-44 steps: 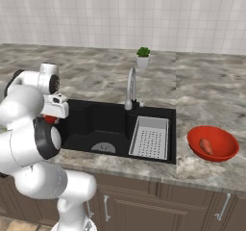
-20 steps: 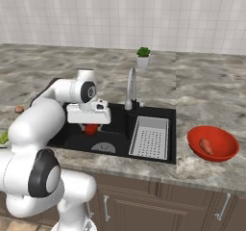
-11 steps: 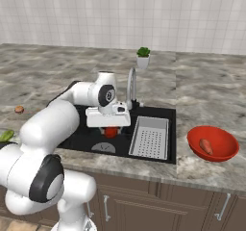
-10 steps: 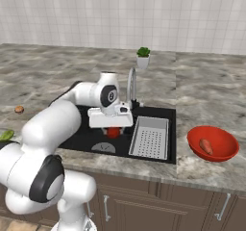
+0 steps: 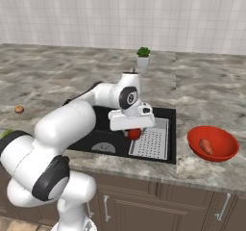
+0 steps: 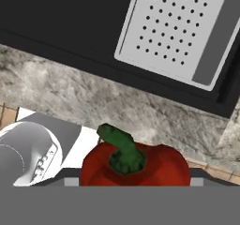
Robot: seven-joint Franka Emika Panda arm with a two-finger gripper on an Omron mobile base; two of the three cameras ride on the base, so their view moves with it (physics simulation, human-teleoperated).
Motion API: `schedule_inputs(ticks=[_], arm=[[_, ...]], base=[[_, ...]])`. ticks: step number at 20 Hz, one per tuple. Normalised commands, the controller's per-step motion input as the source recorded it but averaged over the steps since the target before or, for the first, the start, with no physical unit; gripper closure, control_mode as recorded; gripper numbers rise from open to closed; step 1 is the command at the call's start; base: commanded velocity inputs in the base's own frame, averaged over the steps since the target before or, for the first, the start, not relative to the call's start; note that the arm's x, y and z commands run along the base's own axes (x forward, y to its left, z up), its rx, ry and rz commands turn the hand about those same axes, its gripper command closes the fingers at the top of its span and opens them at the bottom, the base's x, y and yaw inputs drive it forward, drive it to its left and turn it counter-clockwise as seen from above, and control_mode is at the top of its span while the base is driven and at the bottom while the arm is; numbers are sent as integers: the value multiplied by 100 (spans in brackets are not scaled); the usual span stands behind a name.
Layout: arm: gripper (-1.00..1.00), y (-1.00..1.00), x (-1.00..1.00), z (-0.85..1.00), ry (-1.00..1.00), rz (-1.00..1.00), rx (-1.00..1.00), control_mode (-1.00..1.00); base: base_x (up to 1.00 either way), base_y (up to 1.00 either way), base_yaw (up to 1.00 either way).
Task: There is a mixed pile of frozen fruits and vegetables on the counter. Locate all the frozen vegetables and place the items in a bowl on the counter. Take all the frozen fruits and defrost them in a running sink.
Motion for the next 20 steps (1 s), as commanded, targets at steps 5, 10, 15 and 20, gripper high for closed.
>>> schedule_inputs(ticks=[5,10,15,20], arm=[[100,-54,5,22,-6,4,0,-100],[100,-59,12,16,-1,0,5,-100],[100,-57,4,21,2,0,8,-100],[100,-59,3,21,3,0,9,-100]], base=[[0,0,0],[0,0,0],[0,0,0],[0,0,0]])
